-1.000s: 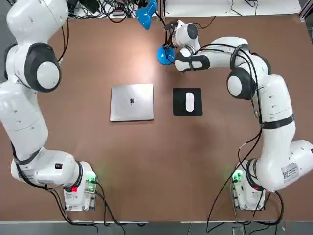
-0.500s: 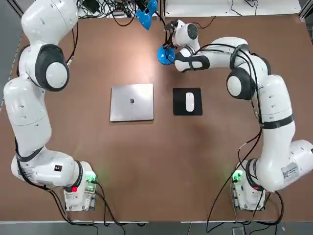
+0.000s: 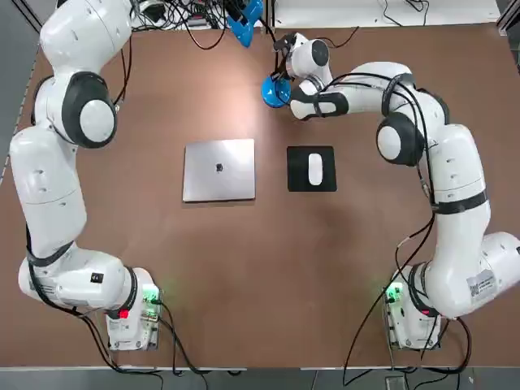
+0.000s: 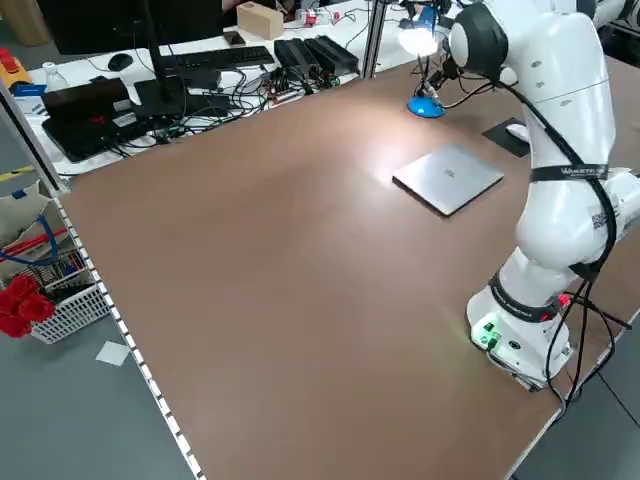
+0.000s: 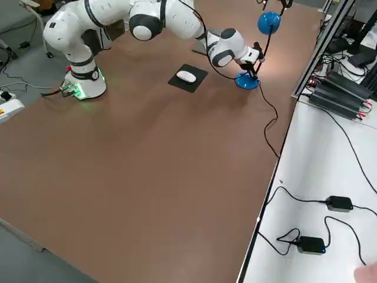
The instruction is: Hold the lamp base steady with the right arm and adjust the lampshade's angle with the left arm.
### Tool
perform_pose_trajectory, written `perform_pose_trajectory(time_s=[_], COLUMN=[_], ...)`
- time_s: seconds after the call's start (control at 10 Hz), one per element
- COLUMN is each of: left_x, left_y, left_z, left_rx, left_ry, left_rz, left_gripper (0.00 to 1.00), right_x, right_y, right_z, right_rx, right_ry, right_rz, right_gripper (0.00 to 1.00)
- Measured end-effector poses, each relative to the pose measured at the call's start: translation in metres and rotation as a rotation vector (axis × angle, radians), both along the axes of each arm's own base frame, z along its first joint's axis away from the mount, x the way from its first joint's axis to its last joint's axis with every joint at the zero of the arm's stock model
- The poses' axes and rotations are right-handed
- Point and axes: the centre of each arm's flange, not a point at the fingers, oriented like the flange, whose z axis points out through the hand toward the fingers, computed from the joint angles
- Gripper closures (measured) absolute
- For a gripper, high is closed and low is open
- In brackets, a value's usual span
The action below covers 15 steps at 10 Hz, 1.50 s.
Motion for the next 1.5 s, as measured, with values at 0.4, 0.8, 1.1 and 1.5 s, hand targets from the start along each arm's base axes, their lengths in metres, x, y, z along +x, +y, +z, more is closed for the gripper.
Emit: perform_pose_trajectory(time_s=[0.4,0.8,1.1,1.5], left_x=[0.013,0.021,0.015,0.017], left_y=[-0.004,-0.008,-0.024,-0.023], left_z=[-0.012,-0.019,-0.024,-0.032], left_rx=[-0.029,-0.082,-0.097,-0.088], left_ry=[0.002,0.022,0.038,0.045], left_rz=[0.009,0.023,0.006,0.009], left_gripper=[0.02,0.01,0.01,0.01], right_x=[-0.001,-0.001,-0.002,-0.002], right_y=[-0.001,-0.001,-0.002,-0.002], right_z=[-0.001,-0.002,-0.002,-0.002], right_rx=[0.006,0.011,0.013,0.014], right_ry=[-0.008,-0.014,-0.017,-0.017], right_rz=[0.0,0.0,0.0,0.0], right_gripper=[0.85,0.85,0.85,0.85])
